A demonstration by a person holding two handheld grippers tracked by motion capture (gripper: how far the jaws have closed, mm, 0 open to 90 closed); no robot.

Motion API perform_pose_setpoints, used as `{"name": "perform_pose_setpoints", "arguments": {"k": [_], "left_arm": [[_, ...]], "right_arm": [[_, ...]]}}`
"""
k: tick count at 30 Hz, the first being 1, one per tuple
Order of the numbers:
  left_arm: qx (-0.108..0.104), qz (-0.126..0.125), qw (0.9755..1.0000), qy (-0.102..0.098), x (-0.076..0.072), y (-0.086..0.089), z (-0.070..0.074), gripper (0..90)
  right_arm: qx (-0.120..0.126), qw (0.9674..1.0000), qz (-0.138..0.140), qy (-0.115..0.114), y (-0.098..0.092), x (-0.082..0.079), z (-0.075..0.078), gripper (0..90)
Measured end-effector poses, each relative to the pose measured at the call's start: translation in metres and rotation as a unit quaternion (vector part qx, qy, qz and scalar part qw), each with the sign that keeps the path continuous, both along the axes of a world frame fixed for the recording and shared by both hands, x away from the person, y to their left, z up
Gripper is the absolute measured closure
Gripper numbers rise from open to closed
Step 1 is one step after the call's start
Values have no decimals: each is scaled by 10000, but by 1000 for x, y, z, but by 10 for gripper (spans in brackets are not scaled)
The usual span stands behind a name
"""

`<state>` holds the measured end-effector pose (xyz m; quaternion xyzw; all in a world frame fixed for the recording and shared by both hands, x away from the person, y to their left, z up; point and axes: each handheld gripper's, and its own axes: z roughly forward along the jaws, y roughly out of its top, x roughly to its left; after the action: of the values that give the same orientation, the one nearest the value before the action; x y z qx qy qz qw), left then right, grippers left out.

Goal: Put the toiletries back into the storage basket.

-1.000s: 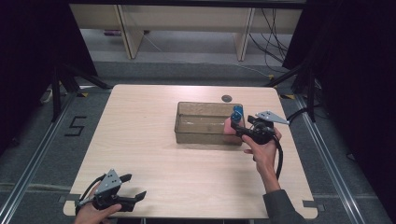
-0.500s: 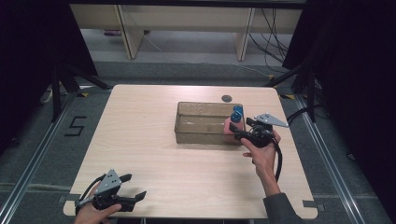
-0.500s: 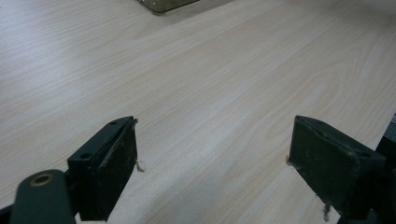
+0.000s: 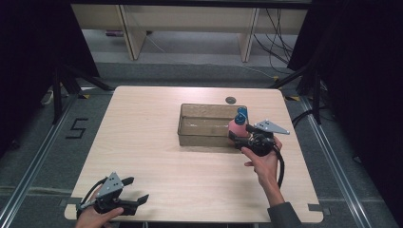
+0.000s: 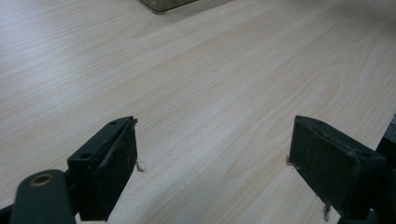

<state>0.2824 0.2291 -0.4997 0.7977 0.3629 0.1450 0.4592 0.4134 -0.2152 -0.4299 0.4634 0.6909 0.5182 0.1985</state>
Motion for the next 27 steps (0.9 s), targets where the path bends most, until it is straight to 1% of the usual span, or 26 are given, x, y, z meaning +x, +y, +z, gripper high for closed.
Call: {"name": "perform_pose_setpoints", "arguments": {"k": [1,2,5,6,7,8,9,10,12,13,14,15,16,17,18,19,22,23,24,25,26,27], "left_arm": [[-1,0,10000,1,0,0,0,147],[-4,-1,10000,-1,0,0,0,148],[2,-9,10000,-6,0,0,0,147],[7,-15,10000,-11,0,0,0,148],[5,-14,10000,-10,0,0,0,148],[9,-16,10000,-11,0,0,0,148],[20,13,10000,-1,0,-1,0,147],[6,12,10000,-5,0,-1,0,147],[12,10,10000,-2,0,-1,0,147],[19,6,10000,-5,0,-1,0,148],[14,4,10000,-8,0,-1,0,147],[17,0,10000,-12,0,-1,0,147],[19,-3,10000,-15,0,-1,0,148],[51,-10,10000,-18,0,0,0,148],[48,-8,10000,-18,0,0,0,148],[17,3,10000,-13,0,-1,0,148],[20,10,10000,-7,0,-1,0,147],[22,10,10000,-4,0,-1,0,148],[30,19,10000,-3,0,-1,0,147],[52,1,10000,-11,0,0,0,148],[65,6,10000,-3,0,0,0,148],[51,-2,10000,-10,0,-1,0,147]], "right_arm": [[-177,9998,28,-132,-2,1,0,221],[-141,9998,72,-80,0,-1,-1,221],[-60,10000,50,-36,3,-5,-2,221],[-140,9998,87,-139,2,-5,-2,221],[-197,9997,119,-65,1,-7,-1,221],[-43,9999,102,15,4,-9,-2,221],[-145,9997,183,-73,3,-8,-2,221],[-143,9996,186,-158,4,-9,-3,221],[-220,9995,194,-138,4,-11,-3,220],[-29,9998,198,23,8,-14,-3,219],[-132,9996,248,8,7,-14,-3,219],[-149,9994,277,-108,7,-14,-4,219],[-133,9995,251,-126,8,-15,-5,219],[-183,9994,303,-56,8,-16,-4,219],[-74,9995,294,-74,10,-17,-5,219],[-89,9994,342,-46,10,-17,-5,219],[-121,9991,390,-103,11,-20,-7,218],[-22,9992,393,-6,13,-21,-7,218],[-50,9992,385,-8,14,-21,-8,218],[-48,9990,437,26,13,-22,-8,218],[-62,9990,447,-61,13,-23,-8,218],[-36,9990,451,-12,14,-23,-9,218]]}}
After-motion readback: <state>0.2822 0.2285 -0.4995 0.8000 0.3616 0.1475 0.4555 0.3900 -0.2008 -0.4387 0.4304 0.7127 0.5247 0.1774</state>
